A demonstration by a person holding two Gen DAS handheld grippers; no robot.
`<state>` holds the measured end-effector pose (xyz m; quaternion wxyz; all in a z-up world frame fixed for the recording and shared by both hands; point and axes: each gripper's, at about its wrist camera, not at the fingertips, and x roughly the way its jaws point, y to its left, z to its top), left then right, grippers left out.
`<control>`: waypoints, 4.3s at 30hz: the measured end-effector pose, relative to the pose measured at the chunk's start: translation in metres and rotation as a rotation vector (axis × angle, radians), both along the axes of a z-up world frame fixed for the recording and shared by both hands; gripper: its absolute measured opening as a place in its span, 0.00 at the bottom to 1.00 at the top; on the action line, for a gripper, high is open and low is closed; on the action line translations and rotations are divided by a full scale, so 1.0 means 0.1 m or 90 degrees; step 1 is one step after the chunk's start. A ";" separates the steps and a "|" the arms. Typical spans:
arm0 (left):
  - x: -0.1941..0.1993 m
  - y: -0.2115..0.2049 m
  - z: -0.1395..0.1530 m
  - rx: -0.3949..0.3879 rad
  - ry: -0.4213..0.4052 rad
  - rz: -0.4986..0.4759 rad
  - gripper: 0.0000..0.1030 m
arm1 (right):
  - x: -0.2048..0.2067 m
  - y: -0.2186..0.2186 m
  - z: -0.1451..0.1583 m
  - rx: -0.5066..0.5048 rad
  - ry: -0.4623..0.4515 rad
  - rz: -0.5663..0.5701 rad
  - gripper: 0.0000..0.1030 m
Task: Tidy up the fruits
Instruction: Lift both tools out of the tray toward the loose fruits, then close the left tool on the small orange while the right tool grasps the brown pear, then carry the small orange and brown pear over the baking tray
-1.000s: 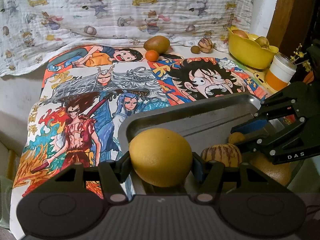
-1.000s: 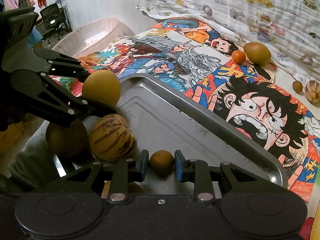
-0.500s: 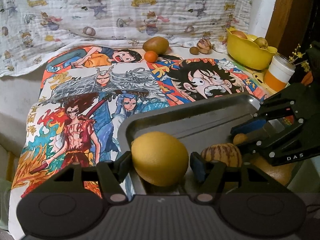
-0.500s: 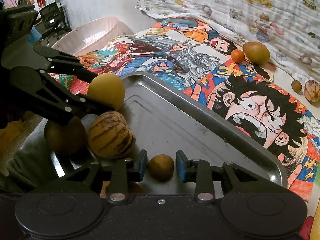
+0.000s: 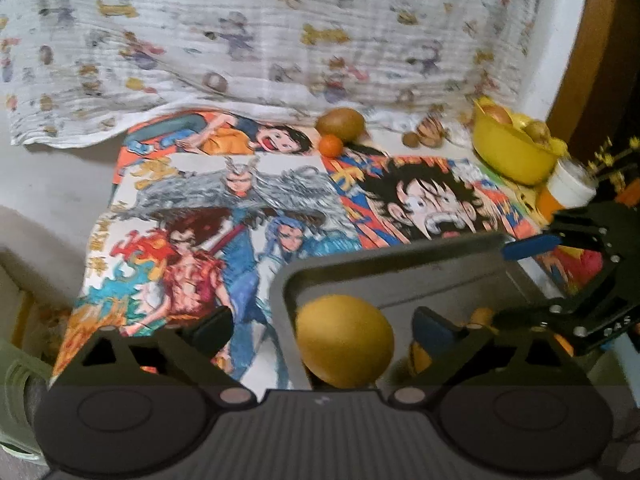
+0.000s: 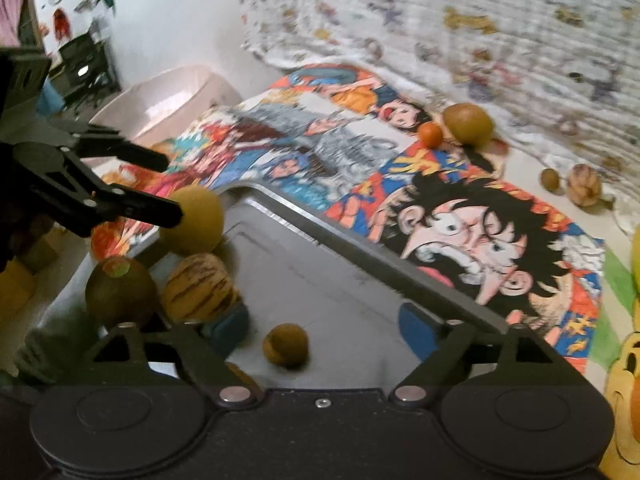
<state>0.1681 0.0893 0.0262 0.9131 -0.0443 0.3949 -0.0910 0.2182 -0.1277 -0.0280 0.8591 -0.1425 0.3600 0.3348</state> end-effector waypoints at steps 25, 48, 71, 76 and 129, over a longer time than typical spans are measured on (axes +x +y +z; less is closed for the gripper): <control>0.73 0.30 0.52 0.047 -0.008 0.083 1.00 | 0.57 -0.56 0.78 0.096 -0.131 -0.182 0.99; 1.87 -0.28 0.11 0.038 -0.045 -0.070 0.99 | 2.27 -0.15 0.88 0.188 0.043 -0.245 0.99; 2.50 -0.38 -0.46 0.004 -0.036 -0.075 0.78 | 3.14 0.24 0.10 0.207 0.187 -0.321 0.71; 2.55 -0.42 -0.47 -0.010 -0.031 -0.073 0.68 | 3.19 0.26 0.05 0.199 0.183 -0.335 0.66; 2.08 -0.19 -0.20 -0.036 -0.020 -0.018 0.34 | 2.81 -0.02 -0.13 0.357 0.225 -0.366 0.61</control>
